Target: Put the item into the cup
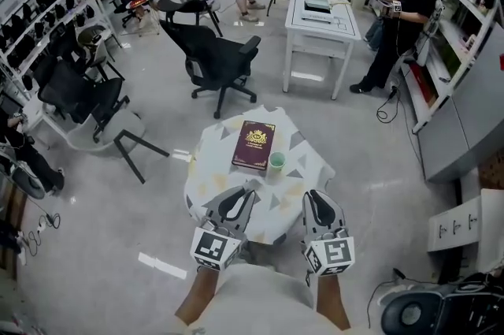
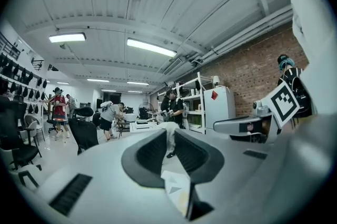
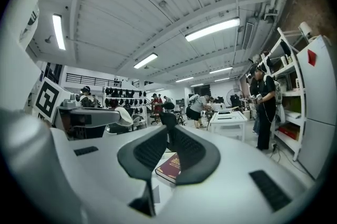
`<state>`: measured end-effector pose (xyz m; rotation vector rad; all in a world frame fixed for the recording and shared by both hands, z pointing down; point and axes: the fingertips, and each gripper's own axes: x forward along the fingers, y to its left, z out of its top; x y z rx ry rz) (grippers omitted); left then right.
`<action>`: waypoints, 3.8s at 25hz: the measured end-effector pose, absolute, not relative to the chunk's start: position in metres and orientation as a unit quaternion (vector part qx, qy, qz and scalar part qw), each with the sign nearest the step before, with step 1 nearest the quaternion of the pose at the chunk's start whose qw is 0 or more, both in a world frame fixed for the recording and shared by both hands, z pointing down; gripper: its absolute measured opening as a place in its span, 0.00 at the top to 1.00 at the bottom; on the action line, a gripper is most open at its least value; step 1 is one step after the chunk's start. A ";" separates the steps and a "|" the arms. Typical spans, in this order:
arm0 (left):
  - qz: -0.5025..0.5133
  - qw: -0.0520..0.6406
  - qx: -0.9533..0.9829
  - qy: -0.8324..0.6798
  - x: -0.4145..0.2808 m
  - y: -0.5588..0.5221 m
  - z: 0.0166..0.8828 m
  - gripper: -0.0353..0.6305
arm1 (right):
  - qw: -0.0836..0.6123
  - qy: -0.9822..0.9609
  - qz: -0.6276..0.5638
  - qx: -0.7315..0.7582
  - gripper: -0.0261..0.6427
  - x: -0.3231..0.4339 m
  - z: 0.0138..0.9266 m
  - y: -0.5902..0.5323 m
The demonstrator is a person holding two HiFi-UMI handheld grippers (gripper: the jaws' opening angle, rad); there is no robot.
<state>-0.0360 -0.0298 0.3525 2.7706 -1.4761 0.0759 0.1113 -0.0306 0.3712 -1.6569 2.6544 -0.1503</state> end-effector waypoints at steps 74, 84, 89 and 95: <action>0.071 0.073 0.887 -0.451 -0.021 -0.244 0.446 0.86 | -0.088 0.839 -0.131 -0.521 0.89 0.097 0.465 -0.222; 0.096 0.090 0.876 -0.464 -0.011 -0.258 0.480 0.86 | -0.105 0.853 -0.151 -0.489 0.89 0.099 0.496 -0.240; 0.103 0.093 0.874 -0.465 -0.008 -0.262 0.494 0.86 | -0.118 0.856 -0.163 -0.476 0.89 0.097 0.516 -0.246; 0.118 0.108 0.874 -0.459 -0.004 -0.262 0.516 0.86 | -0.127 0.853 -0.187 -0.471 0.89 0.097 0.540 -0.246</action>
